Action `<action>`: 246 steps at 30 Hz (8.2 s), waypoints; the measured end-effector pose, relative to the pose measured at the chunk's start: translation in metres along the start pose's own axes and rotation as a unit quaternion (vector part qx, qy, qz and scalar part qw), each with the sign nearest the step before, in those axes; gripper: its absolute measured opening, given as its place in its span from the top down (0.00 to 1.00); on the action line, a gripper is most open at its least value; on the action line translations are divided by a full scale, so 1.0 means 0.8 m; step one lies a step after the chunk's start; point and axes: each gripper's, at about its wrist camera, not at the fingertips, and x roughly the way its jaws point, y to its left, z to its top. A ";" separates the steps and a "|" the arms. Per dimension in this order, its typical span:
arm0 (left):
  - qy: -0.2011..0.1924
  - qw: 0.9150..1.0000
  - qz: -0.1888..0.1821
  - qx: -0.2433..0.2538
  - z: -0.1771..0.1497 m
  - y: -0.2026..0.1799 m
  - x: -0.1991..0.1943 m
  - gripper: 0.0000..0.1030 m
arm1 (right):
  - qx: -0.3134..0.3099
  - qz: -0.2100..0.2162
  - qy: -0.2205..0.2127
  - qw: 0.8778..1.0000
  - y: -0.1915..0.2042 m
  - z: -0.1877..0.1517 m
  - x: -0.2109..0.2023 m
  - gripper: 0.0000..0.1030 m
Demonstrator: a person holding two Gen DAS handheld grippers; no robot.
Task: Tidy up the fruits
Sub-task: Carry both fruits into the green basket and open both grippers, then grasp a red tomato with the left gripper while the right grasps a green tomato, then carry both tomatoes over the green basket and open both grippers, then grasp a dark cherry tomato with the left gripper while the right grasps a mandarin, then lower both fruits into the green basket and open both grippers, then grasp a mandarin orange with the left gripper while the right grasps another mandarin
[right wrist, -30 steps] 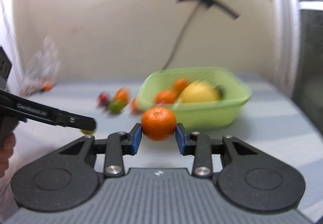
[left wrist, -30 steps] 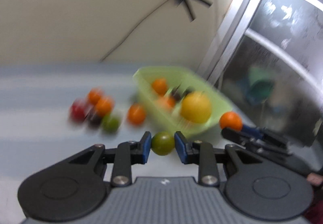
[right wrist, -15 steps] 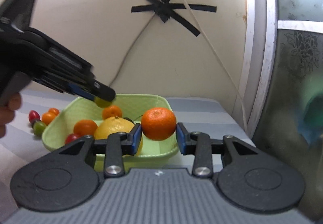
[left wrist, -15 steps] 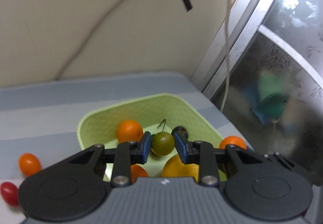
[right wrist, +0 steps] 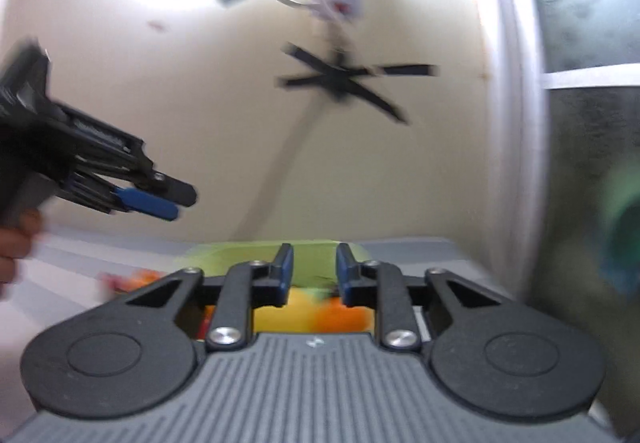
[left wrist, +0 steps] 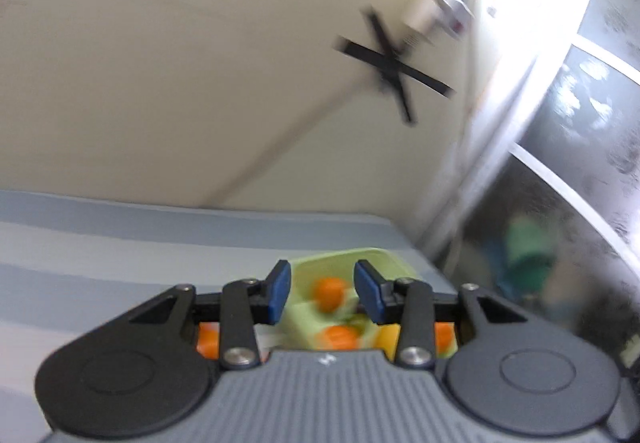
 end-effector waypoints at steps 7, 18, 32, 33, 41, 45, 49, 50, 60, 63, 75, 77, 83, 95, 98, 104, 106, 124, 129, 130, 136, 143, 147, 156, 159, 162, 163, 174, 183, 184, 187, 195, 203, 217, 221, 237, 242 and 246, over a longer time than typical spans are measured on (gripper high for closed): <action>0.016 0.996 0.073 -0.044 -0.041 0.080 -0.034 0.65 | -0.055 0.093 0.111 0.988 0.093 -0.032 0.038 0.76; 0.064 0.992 0.011 -0.106 -0.041 0.136 0.033 0.52 | -0.155 0.037 0.146 0.976 0.162 -0.049 0.129 0.73; 0.053 0.993 0.011 -0.105 -0.064 0.137 0.036 0.73 | -0.212 0.022 0.177 0.961 0.170 -0.054 0.170 0.66; 0.052 0.993 0.012 -0.105 -0.065 0.135 0.032 0.73 | -0.206 0.024 0.175 0.963 0.168 -0.054 0.166 0.66; 0.024 0.992 -0.016 -0.120 -0.070 0.105 -0.024 0.73 | -0.166 0.050 0.120 0.978 0.157 -0.047 0.079 0.66; 0.021 0.994 -0.036 -0.100 -0.057 0.077 -0.030 0.73 | -0.142 0.044 0.090 0.985 0.140 -0.041 0.040 0.66; 0.025 0.995 -0.055 -0.074 -0.028 0.041 -0.008 0.73 | -0.126 0.006 0.049 0.991 0.114 -0.025 0.023 0.66; 0.025 0.996 -0.059 -0.064 -0.021 0.031 0.000 0.73 | -0.122 -0.002 0.042 0.992 0.108 -0.021 0.026 0.66; 0.071 0.995 -0.063 -0.010 -0.006 -0.033 0.102 0.73 | -0.082 -0.034 0.037 0.995 0.044 -0.026 0.054 0.66; 0.081 0.995 -0.060 -0.006 -0.011 -0.038 0.121 0.73 | -0.078 -0.033 0.043 0.996 0.044 -0.035 0.052 0.66; 0.080 0.996 -0.011 0.026 -0.018 -0.045 0.130 0.73 | -0.063 -0.028 0.043 0.997 0.036 -0.033 0.051 0.65; 0.074 0.996 0.001 0.040 -0.020 -0.051 0.126 0.73 | -0.061 -0.031 0.044 0.997 0.038 -0.035 0.049 0.65; 0.065 0.996 0.020 0.065 -0.022 -0.064 0.113 0.73 | -0.054 -0.039 0.037 0.997 0.037 -0.036 0.046 0.65; 0.052 0.994 0.029 0.093 -0.048 -0.097 0.051 0.72 | -0.017 -0.055 -0.013 0.998 0.038 -0.037 -0.020 0.65; 0.049 0.993 0.028 0.100 -0.062 -0.108 0.031 0.72 | -0.015 -0.057 -0.020 0.998 0.042 -0.040 -0.045 0.65; 0.061 0.995 -0.006 0.085 -0.099 -0.108 -0.005 0.72 | -0.023 -0.064 -0.017 0.998 0.054 -0.047 -0.078 0.65; 0.072 0.994 -0.019 0.081 -0.104 -0.107 -0.007 0.72 | -0.024 -0.068 -0.014 0.997 0.052 -0.051 -0.082 0.65; 0.105 0.994 -0.025 -0.004 -0.023 -0.066 0.130 0.72 | 0.040 -0.034 0.057 0.997 -0.039 0.016 0.096 0.65; 0.117 0.993 -0.012 -0.007 -0.019 -0.057 0.156 0.67 | 0.047 -0.028 0.080 0.995 -0.044 0.008 0.126 0.59; 0.114 0.993 -0.014 -0.007 -0.019 -0.056 0.156 0.61 | 0.050 -0.027 0.080 0.995 -0.045 0.007 0.127 0.57; 0.078 0.996 -0.041 -0.007 0.001 -0.054 0.111 0.56 | 0.052 -0.041 0.055 0.996 -0.041 0.009 0.114 0.47; -0.010 1.000 0.004 -0.011 0.011 0.002 -0.014 0.56 | 0.040 0.004 -0.014 0.999 0.009 0.033 0.043 0.51; 0.012 0.999 0.043 -0.017 -0.022 0.039 -0.025 0.56 | -0.006 0.065 0.016 0.998 0.066 0.016 0.033 0.59; 0.081 0.994 0.039 0.065 -0.076 0.055 0.021 0.56 | -0.237 0.097 0.180 0.950 0.136 0.013 0.128 0.71; 0.088 0.991 0.037 0.089 -0.078 0.052 0.037 0.56 | -0.271 0.147 0.238 0.921 0.148 0.022 0.154 0.71; 0.084 0.991 0.036 0.097 -0.082 0.055 0.046 0.56 | -0.256 0.160 0.278 0.912 0.154 0.034 0.190 0.71; 0.082 0.991 0.040 0.101 -0.081 0.054 0.049 0.56 | -0.240 0.157 0.289 0.913 0.153 0.038 0.204 0.71; 0.072 0.990 0.041 0.113 -0.091 0.060 0.028 0.75 | -0.192 0.134 0.345 0.909 0.173 0.032 0.266 0.63; 0.082 0.991 0.048 0.090 -0.110 0.060 -0.019 0.75 | -0.214 0.115 0.321 0.916 0.179 0.021 0.250 0.70; 0.082 0.992 0.045 0.084 -0.111 0.060 -0.025 0.75 | -0.208 0.117 0.310 0.920 0.177 0.025 0.239 0.70; 0.075 0.994 0.032 0.067 -0.112 0.053 -0.043 0.75 | -0.197 0.126 0.264 0.936 0.174 0.034 0.188 0.70; 0.090 0.994 -0.006 0.066 -0.146 0.008 -0.061 0.75 | -0.142 0.113 0.187 0.965 0.132 -0.022 0.028 0.70; 0.123 0.986 -0.021 0.108 -0.143 -0.044 -0.037 0.75 | -0.084 0.076 0.158 0.981 0.086 -0.041 -0.014 0.70; 0.113 0.992 -0.031 0.045 -0.009 -0.066 0.144 0.75 | -0.013 -0.035 0.067 0.997 -0.031 0.042 0.116 0.69; 0.130 0.991 -0.019 0.032 -0.010 -0.057 0.176 0.75 | -0.013 -0.040 0.087 0.995 -0.041 0.038 0.157 0.69; 0.055 0.998 -0.012 -0.004 0.007 0.007 0.048 0.58 | -0.022 -0.019 0.021 0.999 0.004 0.042 0.077 0.68; 0.059 0.997 0.032 -0.044 -0.016 0.070 0.010 0.58 | -0.077 -0.055 0.002 0.996 0.035 0.029 0.064 0.68; 0.060 0.995 0.044 -0.071 -0.027 0.101 0.001 0.58 | -0.047 -0.053 0.039 0.997 0.027 0.029 0.085 0.68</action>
